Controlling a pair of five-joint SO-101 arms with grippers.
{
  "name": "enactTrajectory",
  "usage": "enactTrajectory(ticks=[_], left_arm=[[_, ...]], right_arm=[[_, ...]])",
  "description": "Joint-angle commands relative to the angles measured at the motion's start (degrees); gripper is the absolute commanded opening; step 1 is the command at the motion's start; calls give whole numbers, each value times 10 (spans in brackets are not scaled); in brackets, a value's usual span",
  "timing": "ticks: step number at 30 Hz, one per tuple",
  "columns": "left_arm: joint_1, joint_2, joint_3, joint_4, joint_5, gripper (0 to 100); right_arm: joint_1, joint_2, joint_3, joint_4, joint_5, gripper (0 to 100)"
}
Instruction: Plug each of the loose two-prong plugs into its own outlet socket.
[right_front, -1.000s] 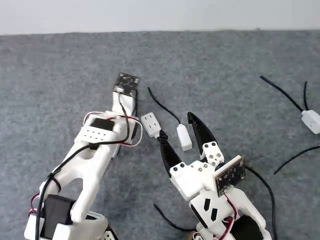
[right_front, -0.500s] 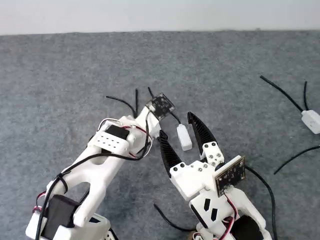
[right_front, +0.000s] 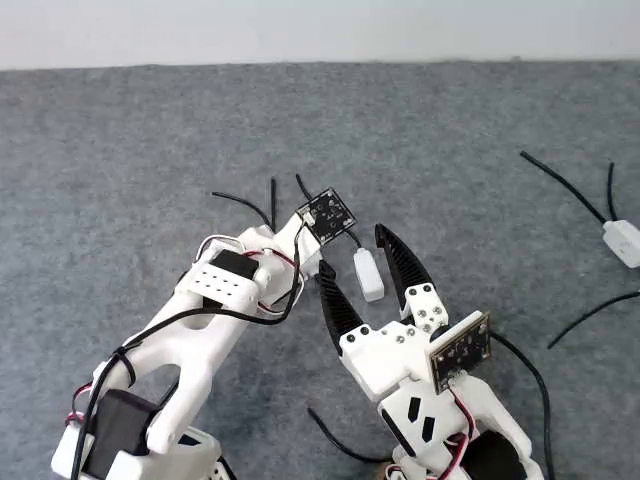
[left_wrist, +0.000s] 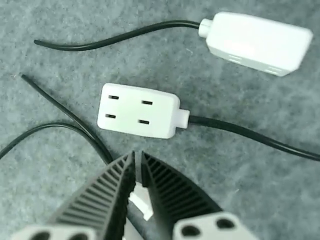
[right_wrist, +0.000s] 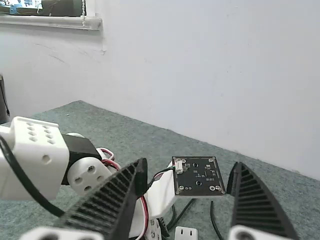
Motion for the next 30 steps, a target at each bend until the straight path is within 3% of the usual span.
enactTrajectory(ticks=[1,6,8,17,24,30], left_arm=[[-1,-8,-3,-12,-8,59],[4,-6,-3,7,-10,297],[0,-7,-3,8,-10,341],[-37,-9,-3,10,-7,330],[-63,-50,-9,60,-4,330],[-94,-97,29,-4,64,330]], right_arm=[[3,2,-5,-7,-5,262],[3,2,-5,-7,-5,262],[3,2,-5,-7,-5,262],[4,3,-4,-7,-5,262],[6,3,4,-7,-4,262],[3,3,20,-21,-4,262]])
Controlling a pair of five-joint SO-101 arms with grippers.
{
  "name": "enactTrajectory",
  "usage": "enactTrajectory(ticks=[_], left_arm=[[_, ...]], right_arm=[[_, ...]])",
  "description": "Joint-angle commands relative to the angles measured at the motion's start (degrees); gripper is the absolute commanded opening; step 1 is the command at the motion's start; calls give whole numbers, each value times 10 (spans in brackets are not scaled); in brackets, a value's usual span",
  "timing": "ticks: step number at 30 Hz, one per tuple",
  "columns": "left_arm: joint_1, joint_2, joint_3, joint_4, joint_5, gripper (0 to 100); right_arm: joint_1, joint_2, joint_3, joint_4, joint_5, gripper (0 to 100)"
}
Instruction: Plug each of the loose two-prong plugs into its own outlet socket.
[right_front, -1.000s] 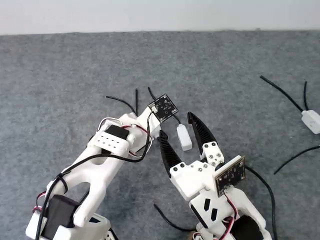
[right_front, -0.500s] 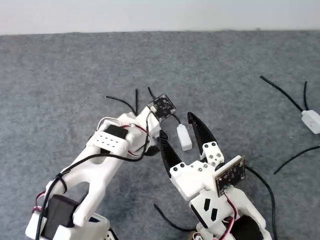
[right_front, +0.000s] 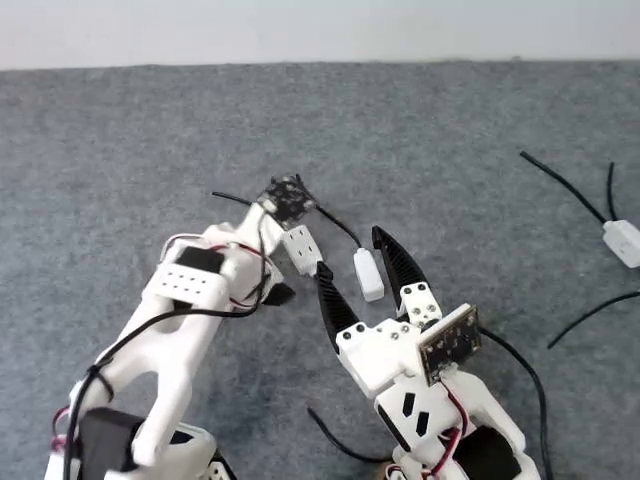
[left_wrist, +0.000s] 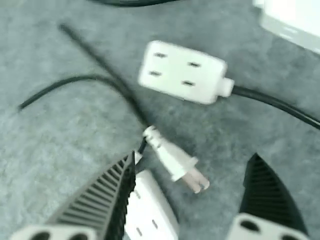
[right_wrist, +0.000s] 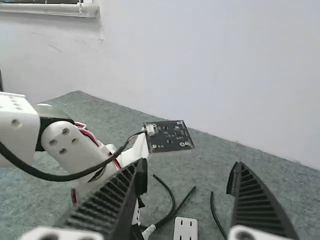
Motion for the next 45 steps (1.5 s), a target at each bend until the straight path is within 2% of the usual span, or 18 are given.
enactTrajectory(ticks=[1,4,7,11,14,17,20,26,29,37,45], left_arm=[[-11,-37,25,-83,50,330],[-11,-8,47,-163,78,330],[-9,40,44,-203,121,330],[-9,81,11,-207,187,330],[-12,86,-7,-174,259,330],[-7,89,-18,-156,294,330],[-11,89,-17,-156,272,330],[-7,90,28,-157,127,330],[-9,85,45,-158,87,330],[9,84,46,-155,159,330],[6,84,49,-155,164,330]], right_arm=[[2,0,1,-18,-4,262],[2,0,1,-18,-4,262],[2,0,0,-18,-4,262],[2,0,0,-18,-4,262],[2,0,0,-18,-4,262],[2,0,1,-17,-4,262],[2,0,1,-17,-4,262],[2,0,6,-18,-4,262],[1,0,9,-19,-5,262],[1,0,18,-30,-5,262],[1,0,18,-30,-5,262]])
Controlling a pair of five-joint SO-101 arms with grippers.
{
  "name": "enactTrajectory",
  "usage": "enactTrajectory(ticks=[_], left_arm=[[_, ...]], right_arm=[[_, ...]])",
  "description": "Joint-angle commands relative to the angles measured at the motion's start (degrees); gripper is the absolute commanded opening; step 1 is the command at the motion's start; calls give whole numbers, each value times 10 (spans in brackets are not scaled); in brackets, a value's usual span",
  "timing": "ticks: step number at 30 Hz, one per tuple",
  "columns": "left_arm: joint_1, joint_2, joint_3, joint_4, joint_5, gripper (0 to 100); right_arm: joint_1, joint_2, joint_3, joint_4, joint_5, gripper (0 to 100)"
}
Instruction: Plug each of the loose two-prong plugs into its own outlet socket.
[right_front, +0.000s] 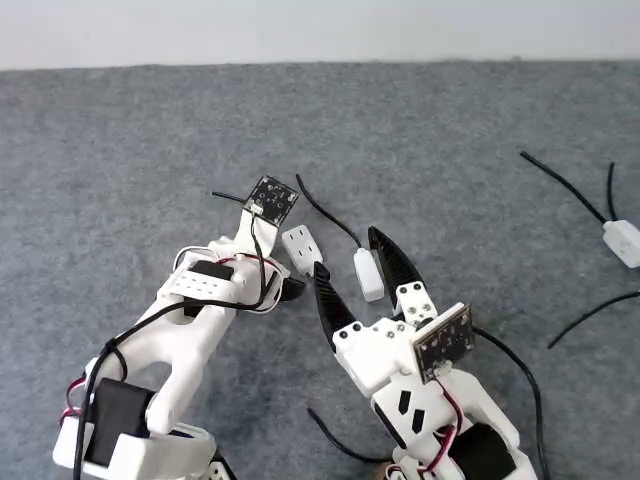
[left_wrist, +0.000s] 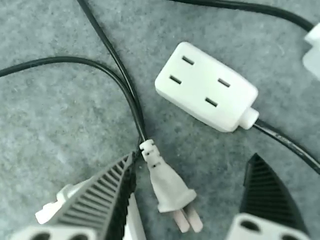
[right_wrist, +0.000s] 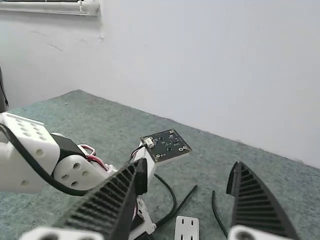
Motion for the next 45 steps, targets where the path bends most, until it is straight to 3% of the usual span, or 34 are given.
enactTrajectory(ticks=[1,5,14,17,21,24,32,45], left_arm=[[-4,-6,-3,4,9,330],[-4,-6,-6,4,19,330],[24,0,-22,22,258,323],[25,0,-32,30,303,251],[24,1,-32,29,295,98],[10,1,-31,29,294,37],[7,31,-46,40,291,37],[10,192,-236,239,257,37]], right_arm=[[2,2,-6,-13,-5,262],[2,2,-6,-14,-5,262],[2,2,-4,-20,-5,262],[2,2,-4,-20,-5,262],[2,2,-4,-20,-5,262],[2,2,-4,-20,-5,262],[2,2,-4,-20,-5,262],[2,2,-4,-20,-5,262]])
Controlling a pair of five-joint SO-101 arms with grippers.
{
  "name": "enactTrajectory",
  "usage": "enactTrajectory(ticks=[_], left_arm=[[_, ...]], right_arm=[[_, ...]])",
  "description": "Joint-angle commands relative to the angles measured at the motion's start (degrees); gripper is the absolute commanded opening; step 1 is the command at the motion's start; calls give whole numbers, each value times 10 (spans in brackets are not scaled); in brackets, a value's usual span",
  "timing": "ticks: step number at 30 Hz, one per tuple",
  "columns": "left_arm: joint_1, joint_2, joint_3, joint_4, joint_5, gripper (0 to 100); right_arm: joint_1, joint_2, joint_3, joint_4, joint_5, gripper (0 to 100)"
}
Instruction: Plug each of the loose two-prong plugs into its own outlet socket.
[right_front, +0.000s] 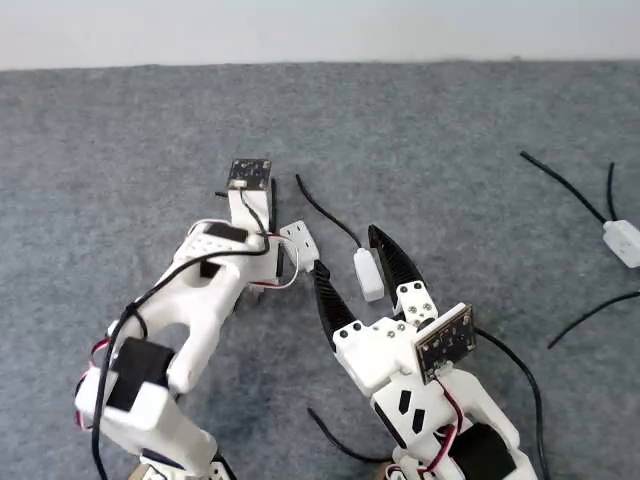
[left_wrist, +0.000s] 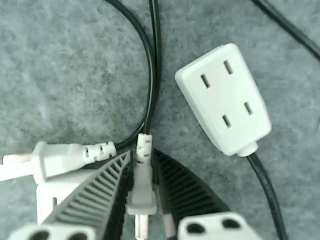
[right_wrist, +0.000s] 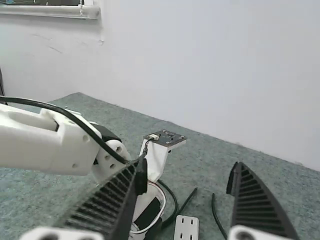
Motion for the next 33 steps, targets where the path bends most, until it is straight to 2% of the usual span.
enactTrajectory(ticks=[1,6,16,24,29,33], left_arm=[[0,60,-63,63,-9,37],[1,93,-105,105,-11,37],[-9,72,-125,109,-11,9],[-54,-88,-126,141,-11,9],[-57,-217,-125,155,-13,9],[-55,-307,-126,154,-76,9]], right_arm=[[2,2,-4,-13,-5,262],[2,2,-5,-13,-5,262],[2,2,-5,-13,-5,262],[2,2,-5,-13,-5,262],[2,2,-4,-11,-5,262],[2,2,-3,-9,-5,262]])
